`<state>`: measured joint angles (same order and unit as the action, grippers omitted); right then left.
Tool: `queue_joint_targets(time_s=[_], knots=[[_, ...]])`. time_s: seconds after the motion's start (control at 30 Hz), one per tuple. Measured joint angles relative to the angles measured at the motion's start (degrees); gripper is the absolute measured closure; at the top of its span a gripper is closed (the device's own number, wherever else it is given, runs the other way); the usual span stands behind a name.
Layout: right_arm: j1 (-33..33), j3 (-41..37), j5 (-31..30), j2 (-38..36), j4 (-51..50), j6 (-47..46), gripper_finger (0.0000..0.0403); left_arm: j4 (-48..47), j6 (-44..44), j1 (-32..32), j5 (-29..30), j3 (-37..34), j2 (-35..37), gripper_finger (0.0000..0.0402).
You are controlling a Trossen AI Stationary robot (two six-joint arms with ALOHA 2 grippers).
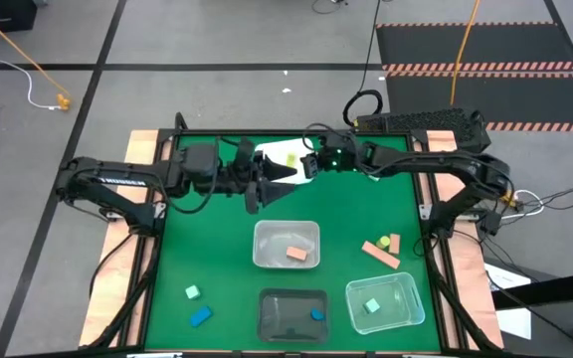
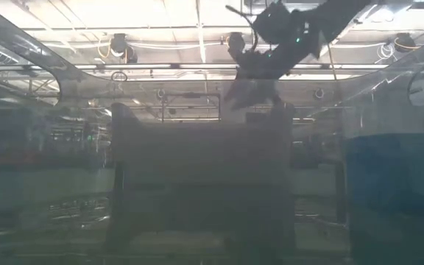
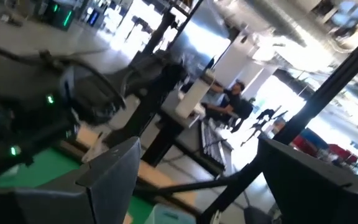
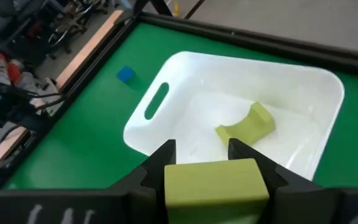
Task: Sort & place blocks by color
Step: Put the left light green block into the white bin
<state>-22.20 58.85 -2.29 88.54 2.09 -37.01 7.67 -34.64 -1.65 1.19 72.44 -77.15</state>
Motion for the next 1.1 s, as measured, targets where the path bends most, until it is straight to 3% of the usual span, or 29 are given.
queue_joint_targets(time_s=[0.43, 0.63, 1.1], knots=[[-2.77, 0.00, 2.73, 7.89, 9.51, -6.50, 0.0289, -3.69, -1.79, 0.11, 0.13, 0.00, -0.04, 0.0090], [-3.18, 0.14, 2.55, 8.14, 9.98, -7.57, 0.0289, -3.71, -1.85, 0.11, 0.12, 0.00, -0.04, 0.0094], [-4.37, 10.58, 4.19, 14.39, 9.06, -4.27, 0.0289, -3.74, -2.55, -0.41, 0.17, 0.00, -0.04, 0.0095]])
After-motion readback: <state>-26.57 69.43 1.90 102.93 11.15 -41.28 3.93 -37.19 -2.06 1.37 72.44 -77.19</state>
